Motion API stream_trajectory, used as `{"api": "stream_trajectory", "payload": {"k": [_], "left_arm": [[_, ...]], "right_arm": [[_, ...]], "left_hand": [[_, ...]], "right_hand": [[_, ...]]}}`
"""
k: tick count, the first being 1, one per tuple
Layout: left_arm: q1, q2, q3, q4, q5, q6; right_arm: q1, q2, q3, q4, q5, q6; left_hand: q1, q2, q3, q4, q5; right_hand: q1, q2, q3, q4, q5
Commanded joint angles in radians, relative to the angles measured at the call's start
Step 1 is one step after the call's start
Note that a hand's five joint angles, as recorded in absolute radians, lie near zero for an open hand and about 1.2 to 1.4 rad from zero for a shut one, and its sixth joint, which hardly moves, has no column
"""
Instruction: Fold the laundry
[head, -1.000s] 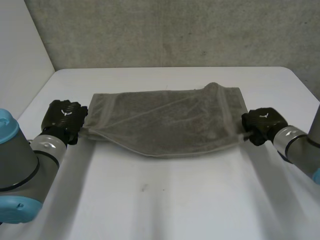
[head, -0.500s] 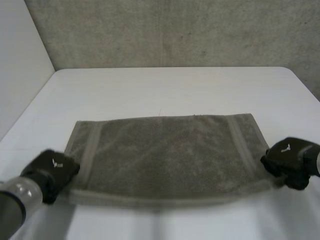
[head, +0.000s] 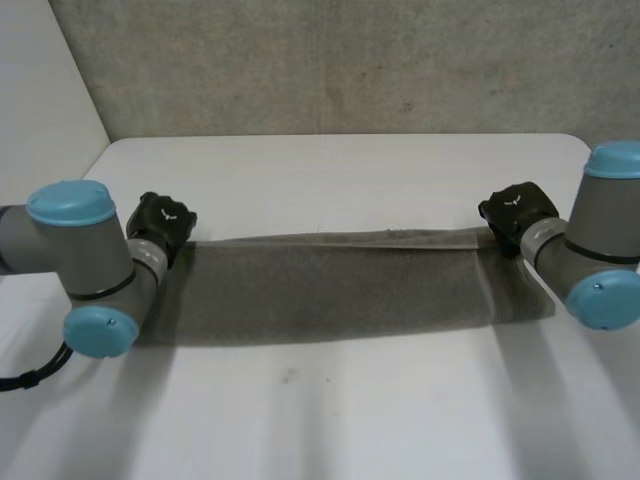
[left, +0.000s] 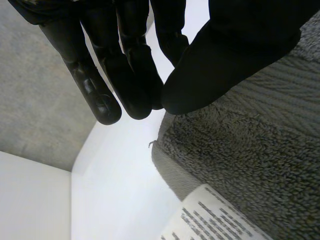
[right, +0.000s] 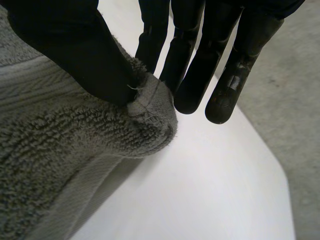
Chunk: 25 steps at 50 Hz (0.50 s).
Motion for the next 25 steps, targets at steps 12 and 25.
{"api": "stream_trajectory", "payload": {"k": [12,25], "left_arm": [[-0.024,-0.100,0.127,0.049,0.006,-0.010],[-0.026,0.200,-0.155,0.058,0.010,-0.089]], "right_arm": [[0.047,0.068,-0.167,-0.049,0.084,0.031],[0.007,-0.285,0.152,-0.026,-0.014,0.183]], "left_hand": [[-1.028,-1.042,-1.040,-1.042,-1.041],[-1.028,-1.042,-1.041,-1.042,-1.041]], "right_hand": [[-0.772,-0.997,-1.004,-1.015,-0.975],[-0.772,-0.997,-1.004,-1.015,-0.975]]}}
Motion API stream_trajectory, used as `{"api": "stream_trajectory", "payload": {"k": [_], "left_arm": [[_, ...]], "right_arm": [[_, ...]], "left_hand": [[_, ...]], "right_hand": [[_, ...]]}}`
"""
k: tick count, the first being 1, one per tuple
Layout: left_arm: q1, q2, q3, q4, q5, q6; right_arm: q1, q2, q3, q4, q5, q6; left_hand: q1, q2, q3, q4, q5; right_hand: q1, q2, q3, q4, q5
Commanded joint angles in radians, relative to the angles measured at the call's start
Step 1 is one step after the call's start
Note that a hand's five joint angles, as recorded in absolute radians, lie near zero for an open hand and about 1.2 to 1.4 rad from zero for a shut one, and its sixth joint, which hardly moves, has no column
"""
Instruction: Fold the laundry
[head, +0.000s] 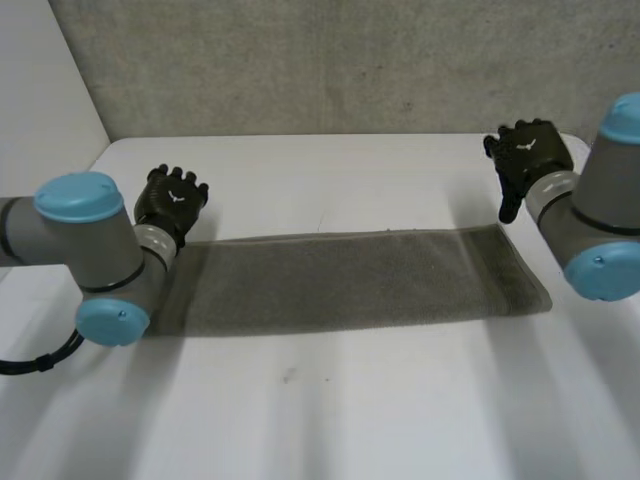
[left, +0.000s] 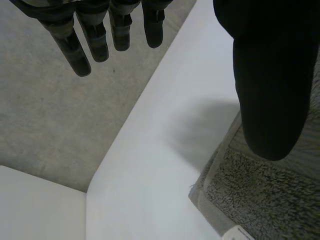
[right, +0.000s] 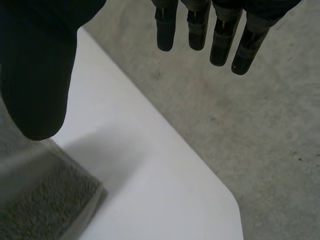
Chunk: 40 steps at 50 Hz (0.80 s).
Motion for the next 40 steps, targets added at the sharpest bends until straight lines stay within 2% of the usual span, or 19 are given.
{"api": "stream_trajectory", "payload": {"k": [1,4,8,12,16,20,27,28,29,30,34,37,39,40], "left_arm": [[-0.001,0.228,-0.231,0.016,0.007,-0.092],[-0.002,0.267,-0.274,0.029,0.008,-0.122],[-0.010,0.348,-0.377,0.061,0.013,-0.209],[-0.010,0.374,-0.423,0.082,0.013,-0.252],[-0.013,0.379,-0.454,0.104,0.013,-0.278],[-0.018,0.380,-0.457,0.105,0.013,-0.278],[-0.018,0.380,-0.457,0.108,0.013,-0.280],[-0.016,0.380,-0.457,0.108,0.013,-0.278],[-0.016,0.380,-0.457,0.108,0.013,-0.278],[-0.016,0.380,-0.457,0.108,0.013,-0.280],[-0.018,0.380,-0.458,0.108,0.013,-0.280],[-0.018,0.382,-0.458,0.108,0.013,-0.280],[-0.018,0.382,-0.460,0.108,0.013,-0.280],[-0.018,0.382,-0.460,0.108,0.013,-0.280]], "right_arm": [[-0.058,-0.179,0.234,0.049,-0.086,0.037],[-0.086,-0.192,0.272,0.082,-0.105,0.035],[-0.135,-0.195,0.373,0.140,-0.155,0.034],[-0.184,-0.167,0.451,0.086,-0.219,0.020],[-0.201,-0.121,0.468,0.024,-0.238,-0.017],[-0.207,-0.075,0.462,0.000,-0.229,-0.076],[-0.212,-0.040,0.454,-0.007,-0.229,-0.098],[-0.212,-0.031,0.451,-0.007,-0.229,-0.098],[-0.212,-0.031,0.451,-0.007,-0.229,-0.098],[-0.214,-0.029,0.445,-0.012,-0.227,-0.098],[-0.235,-0.041,0.441,-0.040,-0.209,-0.101],[-0.266,-0.051,0.433,-0.069,-0.163,-0.115],[-0.324,-0.063,0.401,-0.076,-0.087,-0.173],[-0.324,-0.063,0.401,-0.076,-0.086,-0.173]], "left_hand": [[-0.008,0.002,0.001,0.000,-0.031],[-0.008,0.002,0.001,0.000,-0.031],[-0.009,0.001,0.000,-0.001,-0.032],[-0.009,0.001,0.000,-0.001,-0.032],[-0.009,0.001,0.000,-0.001,-0.032],[-0.009,0.001,0.000,-0.001,-0.032],[-0.009,0.001,0.000,-0.001,-0.032],[-0.009,0.001,0.000,-0.001,-0.032],[-0.009,0.001,0.000,-0.001,-0.032],[-0.009,0.001,0.000,-0.001,-0.032],[-0.009,0.001,0.000,-0.001,-0.032],[-0.009,0.001,0.000,-0.001,-0.032],[-0.009,0.001,0.000,-0.001,-0.032],[-0.009,0.001,0.000,-0.001,-0.032]], "right_hand": [[-0.034,-0.053,-0.034,-0.056,-0.059],[-0.034,-0.053,-0.034,-0.056,-0.059],[0.116,0.097,0.116,0.094,0.091],[0.336,0.317,0.337,0.315,0.311],[0.463,0.443,0.463,0.441,0.438],[0.537,0.518,0.537,0.515,0.512],[0.616,0.597,0.616,0.594,0.591],[0.875,0.855,0.875,0.853,0.850],[0.877,0.858,0.877,0.855,0.852],[1.184,1.165,1.184,1.162,1.159],[1.187,1.168,1.188,1.166,1.163],[1.187,1.168,1.188,1.166,1.163],[1.187,1.168,1.188,1.166,1.163],[1.187,1.168,1.188,1.166,1.163]]}}
